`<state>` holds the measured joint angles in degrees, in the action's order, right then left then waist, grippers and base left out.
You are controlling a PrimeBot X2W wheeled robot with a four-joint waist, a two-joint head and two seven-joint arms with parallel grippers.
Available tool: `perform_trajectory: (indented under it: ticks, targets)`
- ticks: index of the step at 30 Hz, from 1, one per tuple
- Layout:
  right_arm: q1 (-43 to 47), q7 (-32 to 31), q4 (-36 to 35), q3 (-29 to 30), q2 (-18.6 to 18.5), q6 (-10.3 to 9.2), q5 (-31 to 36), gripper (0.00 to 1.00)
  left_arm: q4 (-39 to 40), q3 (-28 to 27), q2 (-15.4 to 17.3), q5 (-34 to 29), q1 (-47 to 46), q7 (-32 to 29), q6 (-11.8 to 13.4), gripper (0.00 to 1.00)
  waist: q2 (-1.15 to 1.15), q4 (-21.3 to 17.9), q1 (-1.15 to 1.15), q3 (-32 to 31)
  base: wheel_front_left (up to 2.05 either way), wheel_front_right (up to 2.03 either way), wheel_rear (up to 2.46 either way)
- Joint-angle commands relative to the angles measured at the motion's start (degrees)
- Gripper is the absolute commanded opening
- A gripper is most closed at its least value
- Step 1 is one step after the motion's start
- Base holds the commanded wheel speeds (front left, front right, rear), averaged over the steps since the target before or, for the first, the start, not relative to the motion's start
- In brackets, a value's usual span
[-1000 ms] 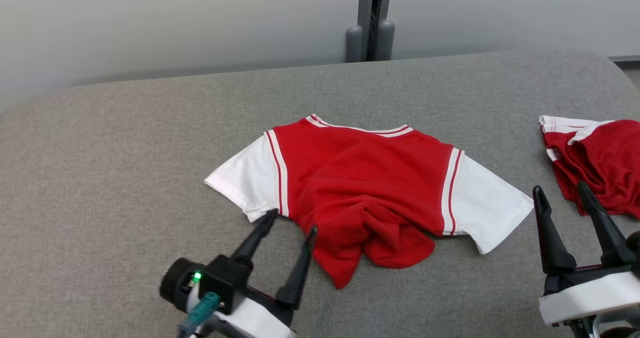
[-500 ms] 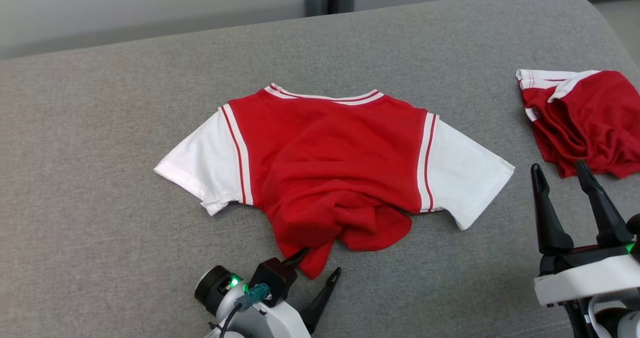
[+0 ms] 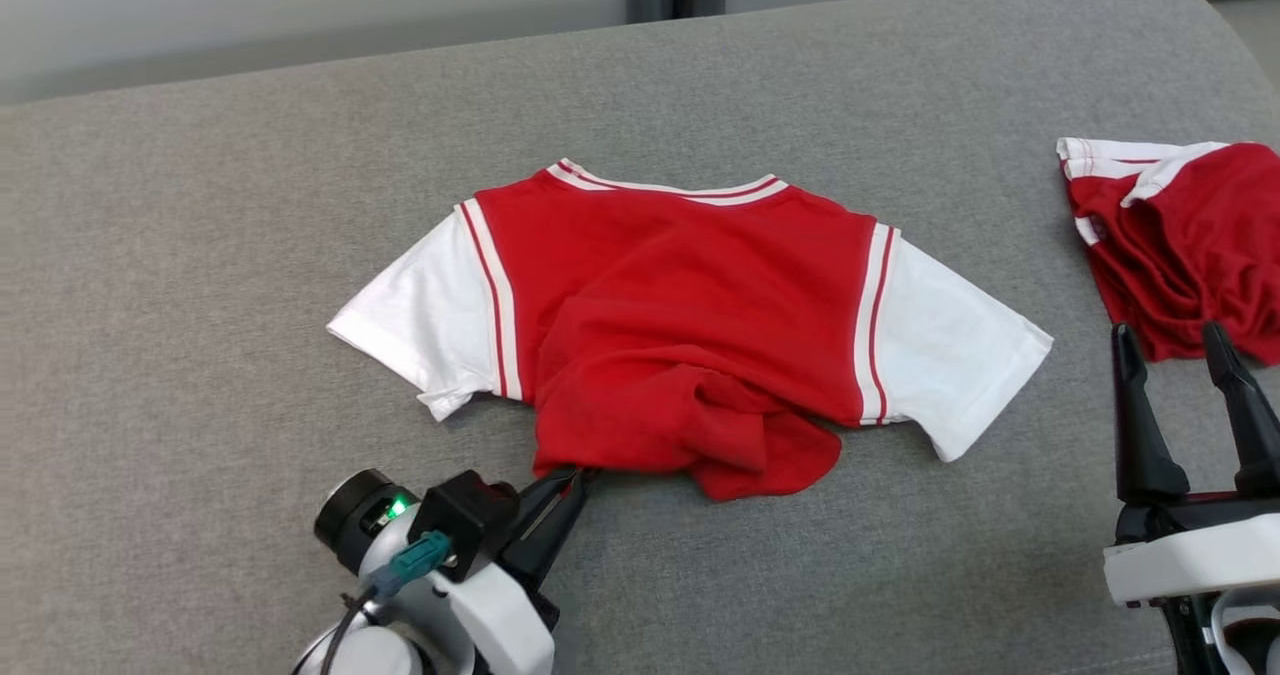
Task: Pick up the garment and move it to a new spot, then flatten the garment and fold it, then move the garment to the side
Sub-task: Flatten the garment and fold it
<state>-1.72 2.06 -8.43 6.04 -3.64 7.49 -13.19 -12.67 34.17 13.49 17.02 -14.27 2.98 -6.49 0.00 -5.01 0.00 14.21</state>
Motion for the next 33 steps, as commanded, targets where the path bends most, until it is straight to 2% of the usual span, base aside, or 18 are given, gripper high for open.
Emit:
perform_trajectory:
  ticks: [1,2,3,8,11,15,18,20,22,25,32,33]
  targets:
    - [0.72,0.23,-0.06,0.58,-0.03,0.0,-0.38,1.0,7.35,-1.19,2.77,2.12,2.1,-2.42,-0.21,0.0,0.0,1.57,0.0,-0.82,0.0,0.0,0.0]
    - [0.87,0.03,0.03,0.81,0.0,0.0,-0.47,1.0,11.25,-2.07,4.08,3.16,2.99,-3.82,-0.09,0.0,0.0,2.12,0.0,-1.0,0.0,0.0,0.0]
    - [0.87,0.03,0.03,0.81,0.0,0.0,-0.47,1.0,11.25,-2.07,4.08,3.16,2.99,-3.82,-0.09,0.0,0.0,2.12,0.0,-1.0,0.0,0.0,0.0]
    - [1.08,0.02,0.05,1.86,0.14,0.0,-1.04,1.0,29.5,-7.74,11.11,6.33,7.03,-11.75,3.14,0.0,0.0,4.79,0.0,-1.51,0.0,0.0,0.0]
    - [1.12,-0.25,-0.03,1.94,0.21,0.0,-1.22,1.0,37.91,-10.91,14.25,9.1,8.67,-16.15,4.36,0.0,0.0,6.1,0.0,-1.68,0.0,0.0,0.0]
    - [0.54,-0.54,-0.07,2.03,0.22,0.0,-1.48,1.0,45.23,-14.48,17.6,13.75,10.05,-20.67,4.83,0.0,0.0,7.11,0.0,-1.68,0.0,0.0,0.0]
    - [0.2,-0.55,0.06,1.96,0.24,0.0,-1.6,1.0,47.75,-17.39,19.96,16.44,10.24,-23.15,5.18,0.0,0.0,7.35,0.0,-1.62,0.0,0.0,0.0]
    - [-0.2,-0.59,0.3,1.53,0.2,0.0,-1.88,1.0,46.52,-19.62,20.49,19.77,10.61,-24.36,5.64,0.0,0.0,6.89,0.0,-1.33,0.0,0.0,0.0]
    - [-0.45,-0.5,0.58,1.16,0.24,0.0,-2.07,1.0,43.07,-20.87,21.41,20.54,11.01,-24.48,5.74,0.0,0.0,6.24,0.0,-0.96,0.0,0.0,0.0]
    - [-1.09,-0.17,1.0,0.62,0.27,0.0,-2.26,1.0,35.91,-21.12,19.63,23.76,11.84,-23.21,5.01,0.0,0.0,5.1,0.0,-0.36,0.0,0.0,0.0]
    - [-2.06,0.14,2.26,0.08,0.22,0.0,-2.38,1.0,17.51,-20.25,15.83,25.98,10.18,-17.31,2.21,0.0,0.0,3.4,0.0,0.84,0.0,0.0,0.0]
    - [-2.19,0.11,2.39,0.11,0.19,0.0,-2.36,1.0,15.55,-20.35,15.4,25.97,9.7,-16.19,1.99,0.2,0.0,3.31,0.0,0.92,0.0,0.0,0.0]
